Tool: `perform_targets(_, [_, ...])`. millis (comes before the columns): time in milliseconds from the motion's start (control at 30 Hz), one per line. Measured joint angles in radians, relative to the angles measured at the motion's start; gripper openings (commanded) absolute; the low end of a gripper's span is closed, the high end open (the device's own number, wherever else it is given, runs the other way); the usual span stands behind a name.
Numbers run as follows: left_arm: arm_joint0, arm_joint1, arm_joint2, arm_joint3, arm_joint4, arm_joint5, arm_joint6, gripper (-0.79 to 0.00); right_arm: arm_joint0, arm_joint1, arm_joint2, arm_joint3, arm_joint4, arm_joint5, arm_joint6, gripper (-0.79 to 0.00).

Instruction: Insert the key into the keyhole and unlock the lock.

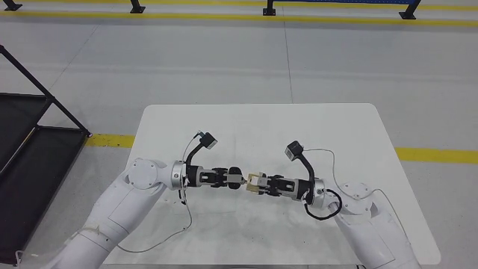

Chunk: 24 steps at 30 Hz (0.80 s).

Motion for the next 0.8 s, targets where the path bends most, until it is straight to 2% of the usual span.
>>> perform_targets(333, [0.005, 0.0, 0.001, -0.004, 0.0, -0.001, -0.003, -0.696, -0.002, 0.005, 0.004, -0.001, -0.001, -0.003, -0.012, -0.785])
perform_targets(533, [0.005, -0.002, 0.007, -0.005, 0.001, 0.002, -0.003, -0.65, 0.0, 0.008, 0.001, 0.0, -0.001, 0.002, -0.014, -0.785])
perform_targets(600, [0.004, -0.002, 0.008, -0.006, 0.002, 0.002, -0.003, -0.677, 0.002, 0.009, 0.0, -0.001, -0.002, 0.002, -0.015, -0.785])
perform_targets(700, [0.003, -0.003, 0.012, -0.006, 0.004, 0.005, -0.003, -0.785, 0.003, 0.01, -0.002, 0.0, -0.002, 0.002, -0.015, -0.785])
perform_targets(800, [0.002, -0.004, 0.016, -0.005, 0.007, 0.006, -0.002, -0.785, 0.005, 0.01, -0.004, 0.001, 0.001, 0.003, -0.015, -0.785])
